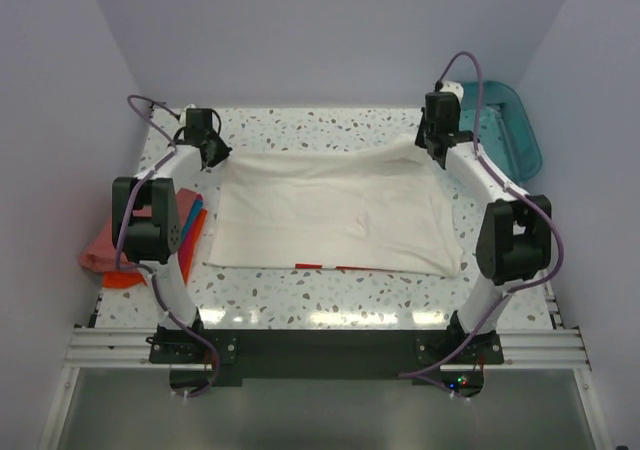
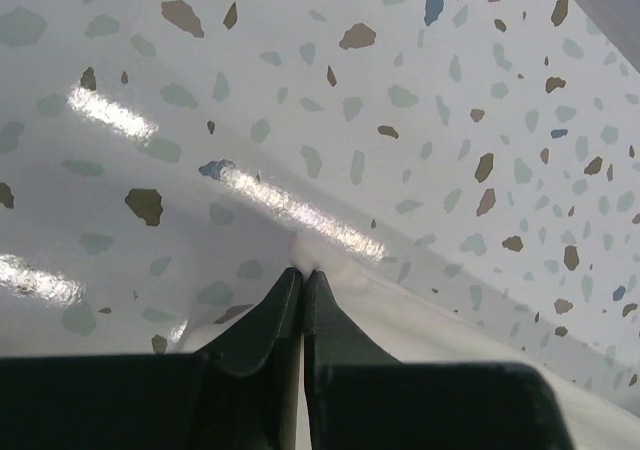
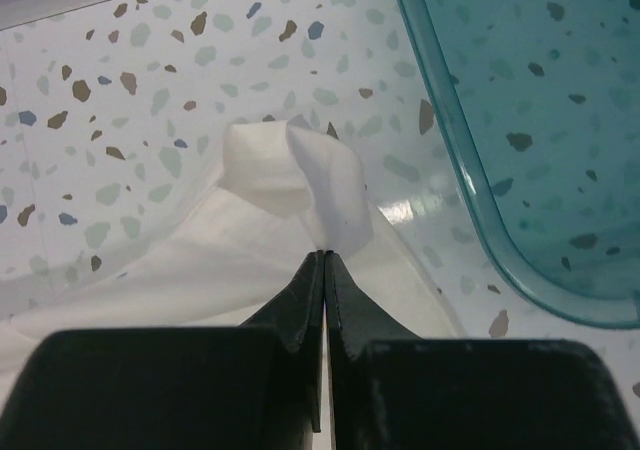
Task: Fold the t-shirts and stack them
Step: Fold the tshirt
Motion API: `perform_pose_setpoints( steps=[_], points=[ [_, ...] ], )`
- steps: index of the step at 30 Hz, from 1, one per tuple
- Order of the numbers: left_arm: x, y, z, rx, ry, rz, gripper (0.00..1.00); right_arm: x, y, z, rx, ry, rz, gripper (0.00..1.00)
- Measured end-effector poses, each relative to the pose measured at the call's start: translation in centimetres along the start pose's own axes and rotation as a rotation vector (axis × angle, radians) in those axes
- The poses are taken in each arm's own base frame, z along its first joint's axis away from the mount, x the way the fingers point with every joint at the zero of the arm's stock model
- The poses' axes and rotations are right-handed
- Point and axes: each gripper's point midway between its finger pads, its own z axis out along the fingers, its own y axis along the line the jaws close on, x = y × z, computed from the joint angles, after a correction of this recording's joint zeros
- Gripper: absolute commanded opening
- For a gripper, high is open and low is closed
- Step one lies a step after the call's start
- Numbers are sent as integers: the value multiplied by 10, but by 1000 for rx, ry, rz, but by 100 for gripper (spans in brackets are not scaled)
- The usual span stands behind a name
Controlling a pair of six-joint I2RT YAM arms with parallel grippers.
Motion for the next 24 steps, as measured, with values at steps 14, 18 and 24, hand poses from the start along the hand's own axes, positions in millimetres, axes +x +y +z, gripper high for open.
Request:
perform_pose_setpoints(
  steps=[14, 18, 24],
  points=[
    [29, 22, -40, 10, 21, -33, 0, 61, -20, -89, 10, -2, 91, 0],
    [35, 26, -53, 18, 19, -51, 0, 83, -29, -110, 8, 0, 124, 0],
    [54, 40, -72, 21, 33, -77, 0, 117, -46, -137, -10, -9, 218, 0]
  ],
)
